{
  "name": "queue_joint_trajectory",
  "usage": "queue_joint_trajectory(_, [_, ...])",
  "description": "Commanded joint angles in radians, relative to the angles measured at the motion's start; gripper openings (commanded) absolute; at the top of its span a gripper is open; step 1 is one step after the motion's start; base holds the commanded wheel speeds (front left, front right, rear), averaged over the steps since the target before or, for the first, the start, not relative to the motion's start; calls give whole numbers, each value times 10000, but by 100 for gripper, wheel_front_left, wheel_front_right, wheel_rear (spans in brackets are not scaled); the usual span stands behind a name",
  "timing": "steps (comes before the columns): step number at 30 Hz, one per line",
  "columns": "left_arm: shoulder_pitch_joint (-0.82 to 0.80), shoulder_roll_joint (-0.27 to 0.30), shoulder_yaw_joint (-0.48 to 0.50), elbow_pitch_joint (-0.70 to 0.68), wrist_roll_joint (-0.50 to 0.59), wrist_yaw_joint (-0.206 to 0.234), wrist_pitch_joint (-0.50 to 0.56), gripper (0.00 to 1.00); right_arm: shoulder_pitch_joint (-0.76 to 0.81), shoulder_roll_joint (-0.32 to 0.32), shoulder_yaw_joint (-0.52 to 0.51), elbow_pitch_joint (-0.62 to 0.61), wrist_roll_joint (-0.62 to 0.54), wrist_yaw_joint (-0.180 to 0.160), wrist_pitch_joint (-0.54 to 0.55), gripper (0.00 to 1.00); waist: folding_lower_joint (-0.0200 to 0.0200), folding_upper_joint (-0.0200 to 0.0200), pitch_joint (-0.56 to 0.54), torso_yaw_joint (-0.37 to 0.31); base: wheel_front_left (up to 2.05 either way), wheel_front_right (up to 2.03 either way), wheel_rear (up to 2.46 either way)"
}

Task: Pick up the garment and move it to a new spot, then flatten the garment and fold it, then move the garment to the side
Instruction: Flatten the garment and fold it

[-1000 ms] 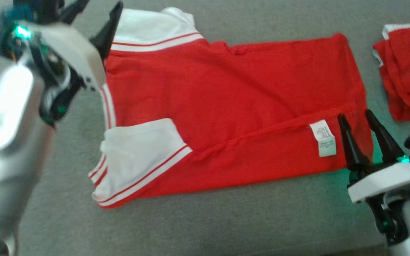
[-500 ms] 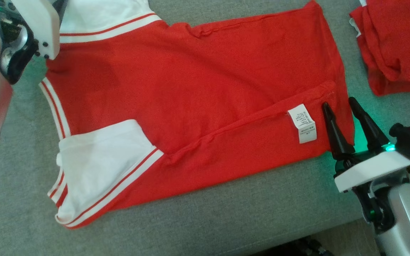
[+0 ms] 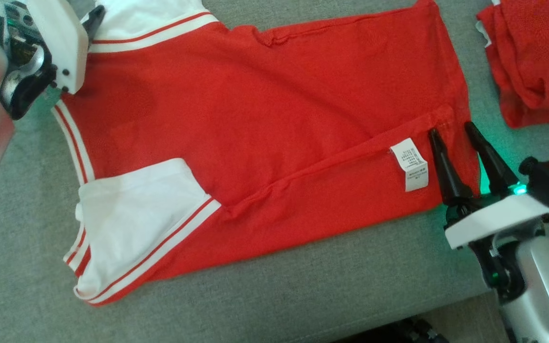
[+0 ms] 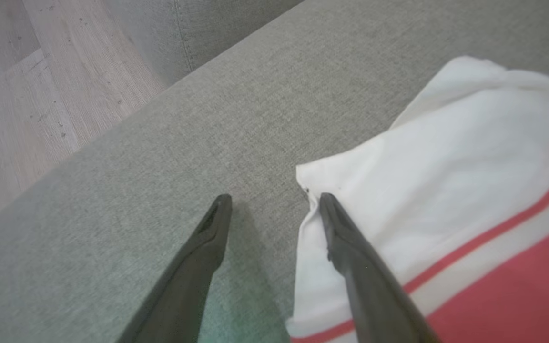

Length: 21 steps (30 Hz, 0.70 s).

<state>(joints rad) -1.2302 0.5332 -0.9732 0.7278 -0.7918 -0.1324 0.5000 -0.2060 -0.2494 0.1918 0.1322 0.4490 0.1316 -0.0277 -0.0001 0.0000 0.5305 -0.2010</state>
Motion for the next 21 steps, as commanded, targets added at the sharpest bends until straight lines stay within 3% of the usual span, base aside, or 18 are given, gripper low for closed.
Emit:
queue_joint_trajectory(1, [-336, 437, 19, -244, -161, 18, 89, 48, -42, -130, 169, -242, 68, -9, -154, 100, 1, 0, 42, -31, 0, 0, 0])
queue_joint_trajectory(5, [-392, 511, -372, -414, -430, 18, 78, 42, -72, -173, 182, -203, 107, -9, -199, 100, 1, 0, 102, -83, 0, 0, 0])
queue_joint_trajectory(11, [-599, 656, -1011, -641, -991, 18, -27, 41, -176, -153, 253, -96, 138, -9, -271, 100, 1, 0, 198, -231, 0, 0, 0])
queue_joint_trajectory(12, [-633, 672, -1112, -669, -1093, 18, -22, 36, -197, -143, 275, -77, 144, -9, -282, 100, 1, 0, 205, -255, 0, 0, 0])
queue_joint_trajectory(13, [-675, 689, -1221, -704, -1168, 18, -40, 12, -216, -137, 293, -56, 152, -9, -295, 100, 1, 0, 210, -274, 0, 0, 0])
queue_joint_trajectory(14, [-713, 711, -1351, -773, -1234, 18, -78, 0, -231, -132, 303, -31, 162, -9, -312, 100, 1, 0, 209, -286, 0, 0, 0])
queue_joint_trajectory(21, [-1198, 884, -1925, -867, -1234, 18, -1494, 0, -380, -225, 280, 27, 218, -9, -409, 100, 1, 0, 7, -211, 0, 0, 0])
